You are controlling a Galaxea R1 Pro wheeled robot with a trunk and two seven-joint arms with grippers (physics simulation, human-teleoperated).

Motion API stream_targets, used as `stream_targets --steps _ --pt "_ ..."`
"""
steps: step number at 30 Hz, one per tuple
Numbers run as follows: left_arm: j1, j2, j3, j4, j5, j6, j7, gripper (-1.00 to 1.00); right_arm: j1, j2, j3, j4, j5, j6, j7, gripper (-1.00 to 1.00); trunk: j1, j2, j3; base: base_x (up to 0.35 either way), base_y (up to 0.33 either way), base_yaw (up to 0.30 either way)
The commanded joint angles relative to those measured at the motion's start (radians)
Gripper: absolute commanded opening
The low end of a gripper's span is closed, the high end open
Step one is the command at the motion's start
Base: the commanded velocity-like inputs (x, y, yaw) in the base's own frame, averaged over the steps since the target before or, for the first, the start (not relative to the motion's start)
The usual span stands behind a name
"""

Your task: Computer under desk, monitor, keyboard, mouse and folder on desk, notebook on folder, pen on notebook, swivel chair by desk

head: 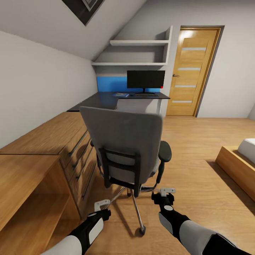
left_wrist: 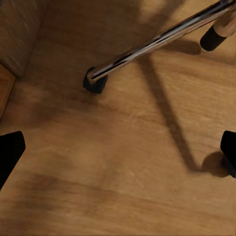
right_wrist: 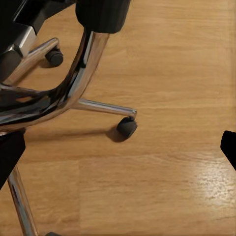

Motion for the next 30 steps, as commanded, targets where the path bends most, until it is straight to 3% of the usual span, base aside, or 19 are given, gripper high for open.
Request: stream_targets --steps 1,6,20,30 --pt "0.000 0.000 -0.009 0.003 0.006 -0.016 0.007 1.00 -0.001 0.000 0.010 0.001 -0.010 -0.004 -0.004 1.00 0.004 -0.008 -0.004 0.000 0.000 0.000" --pt "-0.001 0.001 -0.025 0.019 0.006 -0.106 0.004 1.00 -0.001 -0.005 0.012 0.003 -0.014 -0.014 -0.003 1.00 0.023 -0.043 -0.020 0.000 0.000 0.000" --pt "-0.001 0.001 -0.034 0.022 0.005 -0.122 0.003 1.00 0.002 0.000 0.018 0.000 -0.010 -0.071 0.002 1.00 0.077 -0.141 -0.064 0.000 0.000 0.000" --pt "-0.001 0.001 -0.035 0.024 0.005 -0.127 0.004 1.00 0.002 -0.003 0.017 0.002 -0.009 -0.110 0.003 1.00 0.077 -0.141 -0.064 0.000 0.000 0.000"
